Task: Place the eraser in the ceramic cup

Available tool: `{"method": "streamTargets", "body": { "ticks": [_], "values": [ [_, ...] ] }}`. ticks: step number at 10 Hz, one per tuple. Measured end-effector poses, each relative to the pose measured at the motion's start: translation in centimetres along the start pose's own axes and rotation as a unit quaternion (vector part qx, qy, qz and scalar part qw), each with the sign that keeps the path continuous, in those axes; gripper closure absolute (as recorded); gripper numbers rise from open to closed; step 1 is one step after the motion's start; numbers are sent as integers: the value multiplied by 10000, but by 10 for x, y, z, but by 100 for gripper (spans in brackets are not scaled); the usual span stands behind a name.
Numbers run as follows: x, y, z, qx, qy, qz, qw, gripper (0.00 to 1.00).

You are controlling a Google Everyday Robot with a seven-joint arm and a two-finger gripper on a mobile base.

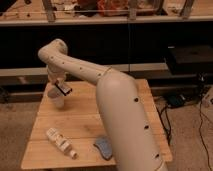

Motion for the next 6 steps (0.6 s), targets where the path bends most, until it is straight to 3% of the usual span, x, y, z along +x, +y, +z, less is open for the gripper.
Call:
{"method": "streamTargets", "body": {
  "ticks": [3, 6],
  "values": [
    [4, 0, -11, 170, 666, -146, 9975, 86],
    [8, -10, -17, 448, 890, -233, 9948, 86]
  ]
}}
